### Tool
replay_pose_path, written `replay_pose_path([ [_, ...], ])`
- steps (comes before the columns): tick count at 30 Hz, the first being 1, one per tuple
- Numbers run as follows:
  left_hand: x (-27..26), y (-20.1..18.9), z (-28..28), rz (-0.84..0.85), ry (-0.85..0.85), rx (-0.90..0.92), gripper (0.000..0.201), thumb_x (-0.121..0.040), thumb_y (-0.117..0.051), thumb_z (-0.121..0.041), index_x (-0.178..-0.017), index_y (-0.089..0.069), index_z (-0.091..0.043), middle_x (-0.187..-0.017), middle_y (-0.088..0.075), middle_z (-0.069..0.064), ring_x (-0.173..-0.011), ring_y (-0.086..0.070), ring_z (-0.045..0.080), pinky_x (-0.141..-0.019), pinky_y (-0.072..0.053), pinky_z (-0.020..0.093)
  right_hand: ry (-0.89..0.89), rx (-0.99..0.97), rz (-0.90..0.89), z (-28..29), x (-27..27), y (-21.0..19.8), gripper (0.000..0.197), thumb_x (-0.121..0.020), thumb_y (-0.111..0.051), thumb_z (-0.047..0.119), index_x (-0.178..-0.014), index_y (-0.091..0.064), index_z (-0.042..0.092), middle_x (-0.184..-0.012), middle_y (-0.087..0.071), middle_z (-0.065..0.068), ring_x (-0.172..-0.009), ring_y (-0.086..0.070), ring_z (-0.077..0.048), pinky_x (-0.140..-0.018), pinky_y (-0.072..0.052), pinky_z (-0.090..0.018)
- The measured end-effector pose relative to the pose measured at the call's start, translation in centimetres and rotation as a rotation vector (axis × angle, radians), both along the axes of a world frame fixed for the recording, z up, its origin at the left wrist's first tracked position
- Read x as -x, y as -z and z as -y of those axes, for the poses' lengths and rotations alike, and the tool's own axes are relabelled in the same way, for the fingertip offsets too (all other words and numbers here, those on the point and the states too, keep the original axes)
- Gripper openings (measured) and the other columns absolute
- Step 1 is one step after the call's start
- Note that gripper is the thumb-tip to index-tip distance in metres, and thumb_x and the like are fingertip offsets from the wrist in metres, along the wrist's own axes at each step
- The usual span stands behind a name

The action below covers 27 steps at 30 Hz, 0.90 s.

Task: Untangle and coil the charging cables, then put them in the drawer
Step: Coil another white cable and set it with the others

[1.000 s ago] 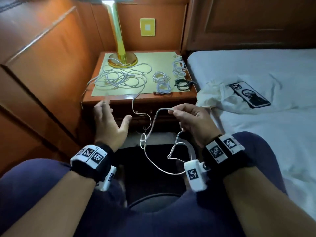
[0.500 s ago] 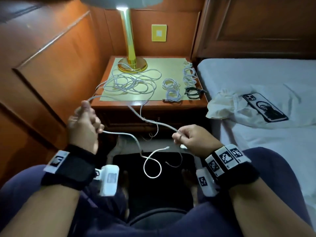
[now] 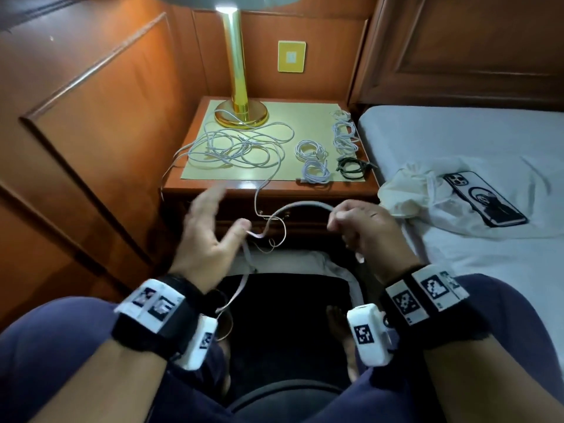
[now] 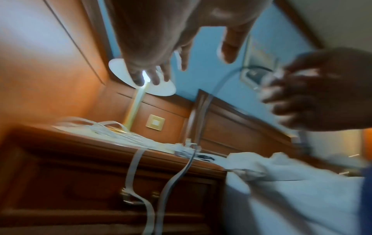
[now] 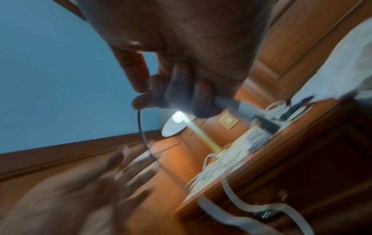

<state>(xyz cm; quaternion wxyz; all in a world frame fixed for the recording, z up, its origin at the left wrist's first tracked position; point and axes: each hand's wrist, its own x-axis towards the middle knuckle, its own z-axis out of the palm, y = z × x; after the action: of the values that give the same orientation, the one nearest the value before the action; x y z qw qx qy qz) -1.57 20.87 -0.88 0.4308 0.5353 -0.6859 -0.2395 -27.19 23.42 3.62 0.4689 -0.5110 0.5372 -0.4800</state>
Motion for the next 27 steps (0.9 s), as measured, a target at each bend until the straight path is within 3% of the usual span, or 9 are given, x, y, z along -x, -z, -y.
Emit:
replay_pose_path([
  [2,2.5,0.2,-1.3,-0.062,0.280,-0.038,0.056,-0.093,-0.060,-0.033,-0.143,-0.050,-0.011,-0.146,-0.053,0.002,-0.137,-0.047,0.013,-0.117,-0.032,0.032,-0.199,-0.059,0.088,-0.9,-1.7,0.2,0.017,-0.078,-0.052,0.018,-0.069,-0.064,0.009,-0.051,-0.035,0.003,-0.042,-0.027,-0.007,-0.040,-0.020,-0.018],
  [4,4.1,0.0,-2.2,-0.254,0.448,-0.217,0.027,-0.098,-0.055,-0.024,-0.114,-0.067,-0.005,-0.102,-0.074,0.006,-0.095,-0.069,0.017,-0.093,-0.052,0.033,-0.279,-0.138,0.351,-1.1,-2.6,0.3,0.017,-0.083,-0.053,0.017,-0.076,-0.064,0.007,-0.057,-0.032,-0.001,-0.043,-0.025,-0.008,-0.044,-0.016,-0.021],
  [6,4.1,-0.5,-2.0,-0.406,0.405,-0.315,0.029,-0.100,-0.054,-0.027,-0.079,-0.063,-0.008,-0.060,-0.055,0.004,-0.052,-0.052,0.013,-0.060,-0.053,0.028,-0.212,-0.199,0.536,-0.8,-2.1,-0.1,0.014,-0.087,-0.056,0.018,-0.082,-0.066,0.009,-0.058,-0.032,0.002,-0.042,-0.025,-0.007,-0.045,-0.015,-0.024],
  [9,2.2,-0.7,-0.4,-0.547,0.211,-0.331,0.034,-0.097,-0.056,-0.035,-0.071,-0.055,-0.013,-0.063,-0.033,0.008,-0.047,-0.031,0.011,-0.040,-0.031,0.022,-0.143,-0.346,0.616,-0.4,-0.2,-1.3,0.023,-0.087,-0.054,0.024,-0.094,-0.068,0.008,-0.058,-0.031,0.006,-0.040,-0.029,-0.007,-0.043,-0.024,-0.022],
  [14,0.3,0.1,1.4,-0.577,-0.076,-0.318,0.037,-0.101,-0.057,-0.036,-0.069,-0.052,-0.019,-0.054,-0.031,-0.006,-0.043,-0.024,0.010,-0.047,-0.014,0.028,-0.199,-0.543,0.635,-0.4,1.3,-1.5,0.017,-0.091,-0.052,0.028,-0.083,-0.062,0.016,-0.053,-0.025,0.008,-0.033,-0.024,-0.004,-0.038,-0.024,-0.020],
  [18,0.4,0.9,1.5,-0.263,-0.160,-0.218,0.017,-0.092,-0.071,-0.032,-0.082,-0.062,-0.021,-0.065,-0.059,-0.004,-0.055,-0.050,0.011,-0.056,-0.044,0.027,0.026,-0.419,0.818,0.8,2.8,-0.7,0.020,-0.100,-0.041,0.023,-0.086,-0.055,0.018,-0.052,-0.025,0.007,-0.036,-0.022,-0.004,-0.038,-0.022,-0.020],
  [21,1.0,1.1,1.1,-0.052,-0.159,-0.154,0.013,-0.089,-0.074,-0.024,-0.080,-0.066,-0.022,-0.073,-0.069,0.000,-0.062,-0.057,0.004,-0.058,-0.043,0.011,0.233,-0.324,0.852,1.4,3.6,-0.5,0.021,-0.099,-0.036,0.018,-0.093,-0.056,0.015,-0.057,-0.032,0.009,-0.042,-0.028,-0.007,-0.046,-0.027,-0.022],
  [24,1.9,0.9,0.3,0.112,-0.072,-0.048,0.008,-0.092,-0.070,-0.019,-0.084,-0.070,-0.021,-0.073,-0.065,-0.008,-0.067,-0.057,0.001,-0.061,-0.040,0.007,0.218,-0.212,0.662,1.2,2.5,-0.2,0.021,-0.102,-0.039,0.016,-0.102,-0.060,0.013,-0.062,-0.044,0.005,-0.049,-0.038,-0.008,-0.052,-0.032,-0.025],
  [27,3.1,1.3,-0.6,0.201,0.143,0.106,0.009,-0.093,-0.066,-0.006,-0.093,-0.070,-0.014,-0.089,-0.062,-0.007,-0.084,-0.057,0.001,-0.079,-0.043,0.008,0.129,-0.037,0.263,0.5,0.4,0.7,0.022,-0.105,-0.044,0.010,-0.103,-0.067,0.012,-0.068,-0.061,0.000,-0.050,-0.052,-0.012,-0.048,-0.040,-0.026],
])
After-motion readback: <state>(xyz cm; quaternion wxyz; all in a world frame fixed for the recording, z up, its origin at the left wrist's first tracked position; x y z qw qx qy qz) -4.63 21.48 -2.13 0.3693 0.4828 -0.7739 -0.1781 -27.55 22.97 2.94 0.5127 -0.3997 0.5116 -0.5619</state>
